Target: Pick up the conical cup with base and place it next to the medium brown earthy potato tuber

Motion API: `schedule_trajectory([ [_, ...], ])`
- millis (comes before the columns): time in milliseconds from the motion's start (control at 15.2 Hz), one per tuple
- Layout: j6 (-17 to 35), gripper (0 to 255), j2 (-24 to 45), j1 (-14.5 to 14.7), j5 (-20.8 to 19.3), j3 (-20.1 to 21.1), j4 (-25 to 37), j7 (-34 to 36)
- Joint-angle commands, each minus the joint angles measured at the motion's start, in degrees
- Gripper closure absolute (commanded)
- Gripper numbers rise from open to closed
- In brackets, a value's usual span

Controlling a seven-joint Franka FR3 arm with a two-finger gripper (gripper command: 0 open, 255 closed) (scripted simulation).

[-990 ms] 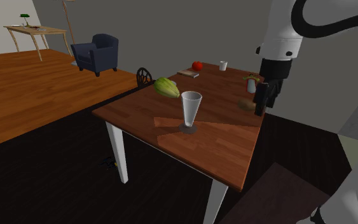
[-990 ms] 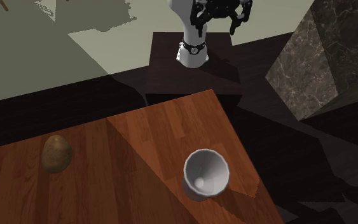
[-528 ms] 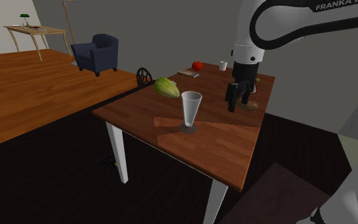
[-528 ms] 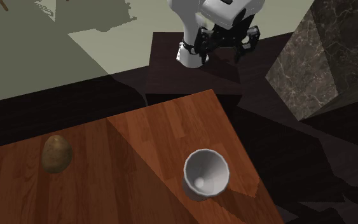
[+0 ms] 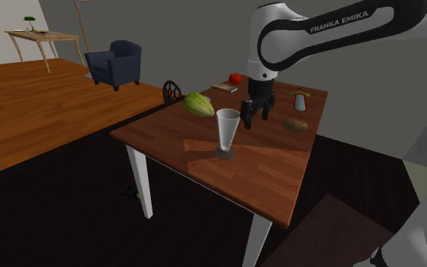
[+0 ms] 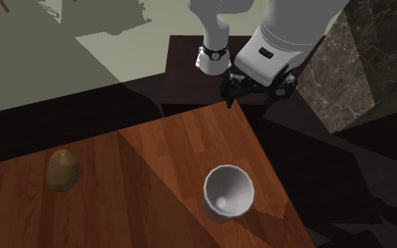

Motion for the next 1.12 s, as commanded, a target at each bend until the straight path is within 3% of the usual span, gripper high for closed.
schedule_trajectory([
  [0,1.2,0,4.9,-0.1,-1.5,0.4,4.2,1.2],
  [396,2.5,0,17.9,0.4,-6.3,0.8,17.0,4.5],
  [792,0.7,0,31.6,2.1,-10.8,0.1,33.5,6.7],
  [1056,2.7,0,32.3,1.9,-11.0,-0.1,32.3,6.8],
])
